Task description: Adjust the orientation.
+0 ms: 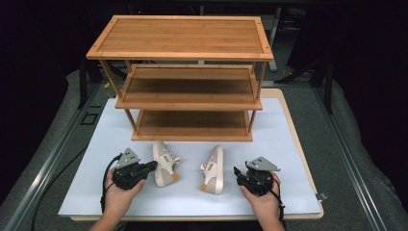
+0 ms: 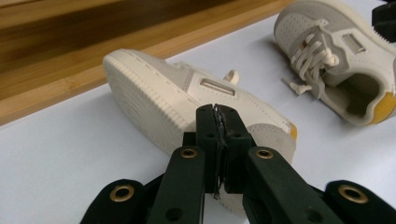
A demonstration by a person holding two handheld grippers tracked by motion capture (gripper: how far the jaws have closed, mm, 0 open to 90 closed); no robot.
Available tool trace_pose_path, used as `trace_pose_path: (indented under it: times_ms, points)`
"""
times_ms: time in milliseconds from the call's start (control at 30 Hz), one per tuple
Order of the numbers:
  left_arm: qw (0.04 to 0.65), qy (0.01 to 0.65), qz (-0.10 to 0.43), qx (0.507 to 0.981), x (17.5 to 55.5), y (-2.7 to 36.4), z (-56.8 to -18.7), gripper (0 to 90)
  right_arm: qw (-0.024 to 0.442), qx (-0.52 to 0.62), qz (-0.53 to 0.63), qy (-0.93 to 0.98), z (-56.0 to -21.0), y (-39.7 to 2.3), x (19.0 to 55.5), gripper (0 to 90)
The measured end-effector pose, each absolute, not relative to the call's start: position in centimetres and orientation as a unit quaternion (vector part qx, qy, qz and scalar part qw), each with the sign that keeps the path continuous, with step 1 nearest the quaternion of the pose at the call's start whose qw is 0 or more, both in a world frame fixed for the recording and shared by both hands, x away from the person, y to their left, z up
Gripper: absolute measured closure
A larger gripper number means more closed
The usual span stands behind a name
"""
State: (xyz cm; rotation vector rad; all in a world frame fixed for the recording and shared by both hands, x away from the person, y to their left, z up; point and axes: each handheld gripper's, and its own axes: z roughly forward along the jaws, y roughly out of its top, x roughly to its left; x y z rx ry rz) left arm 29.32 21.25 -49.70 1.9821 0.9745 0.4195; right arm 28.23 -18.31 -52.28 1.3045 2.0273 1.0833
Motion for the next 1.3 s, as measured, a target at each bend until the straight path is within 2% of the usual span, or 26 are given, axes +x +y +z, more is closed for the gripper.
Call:
trace_pose_path:
  times_ms: [567, 767, 833, 1000, 1200, 1233, 1300]
  points:
    - [0.416, 0.387, 0.181, 0.803, 28.8, 22.3, -49.8, 89.4, 0.242, 0.484, 0.397, 0.742, -52.3, -18.5, 28.3, 49.2]
    - [0.378, 0.412, 0.191, 0.807, 28.3, 24.1, -50.4, 89.8, 0.239, 0.484, 0.399, 0.741, -52.3, -18.7, 28.3, 48.9]
    - [0.374, 0.434, 0.174, 0.801, 28.3, 25.1, -50.9, 89.9, 0.239, 0.484, 0.400, 0.741, -52.3, -18.7, 28.3, 48.9]
    - [0.348, 0.457, 0.176, 0.799, 28.9, 26.3, -51.8, 89.9, 0.237, 0.487, 0.399, 0.740, -52.3, -18.7, 28.3, 48.9]
    - [0.388, 0.473, 0.168, 0.773, 28.6, 26.9, -50.8, 89.2, 0.239, 0.489, 0.401, 0.737, -52.3, -18.8, 28.2, 48.9]
    - [0.402, 0.472, 0.167, 0.767, 28.4, 26.8, -50.4, 83.2, 0.238, 0.489, 0.403, 0.736, -52.3, -18.9, 28.3, 48.8]
    - [0.423, 0.460, 0.169, 0.763, 27.9, 26.4, -49.7, 77.8, 0.237, 0.489, 0.404, 0.736, -52.3, -18.9, 28.3, 48.9]
